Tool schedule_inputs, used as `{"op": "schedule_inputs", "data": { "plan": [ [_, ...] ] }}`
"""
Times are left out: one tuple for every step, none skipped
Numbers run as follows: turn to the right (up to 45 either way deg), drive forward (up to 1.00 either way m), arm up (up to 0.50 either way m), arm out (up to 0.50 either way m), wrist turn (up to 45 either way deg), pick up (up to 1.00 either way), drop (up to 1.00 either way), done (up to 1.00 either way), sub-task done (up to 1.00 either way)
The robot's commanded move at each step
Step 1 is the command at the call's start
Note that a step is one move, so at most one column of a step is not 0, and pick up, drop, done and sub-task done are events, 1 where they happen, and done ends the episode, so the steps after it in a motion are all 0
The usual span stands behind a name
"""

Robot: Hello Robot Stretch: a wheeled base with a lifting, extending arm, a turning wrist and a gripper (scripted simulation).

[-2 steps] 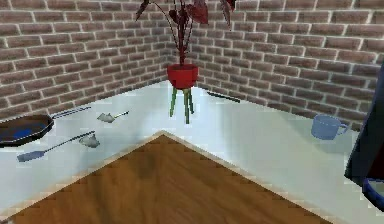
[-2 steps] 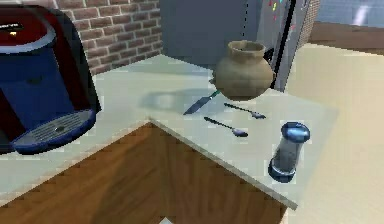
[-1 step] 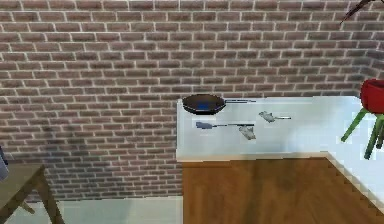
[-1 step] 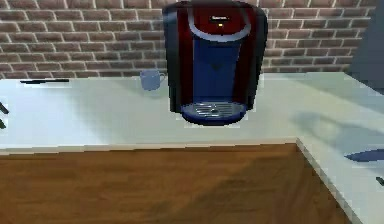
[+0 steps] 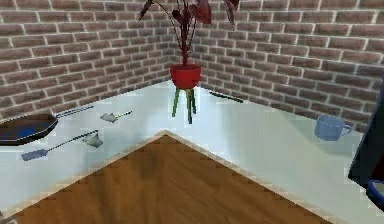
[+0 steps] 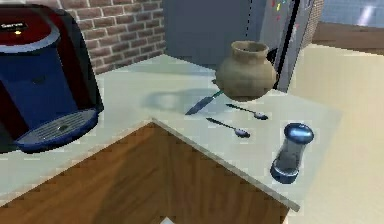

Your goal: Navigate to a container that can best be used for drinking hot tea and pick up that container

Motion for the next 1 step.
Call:
{"op": "schedule_inputs", "data": {
  "plan": [
    [45.0,0.00,0.00,0.00,0.0,0.00,0.00,0.00,0.00]
  ]
}}
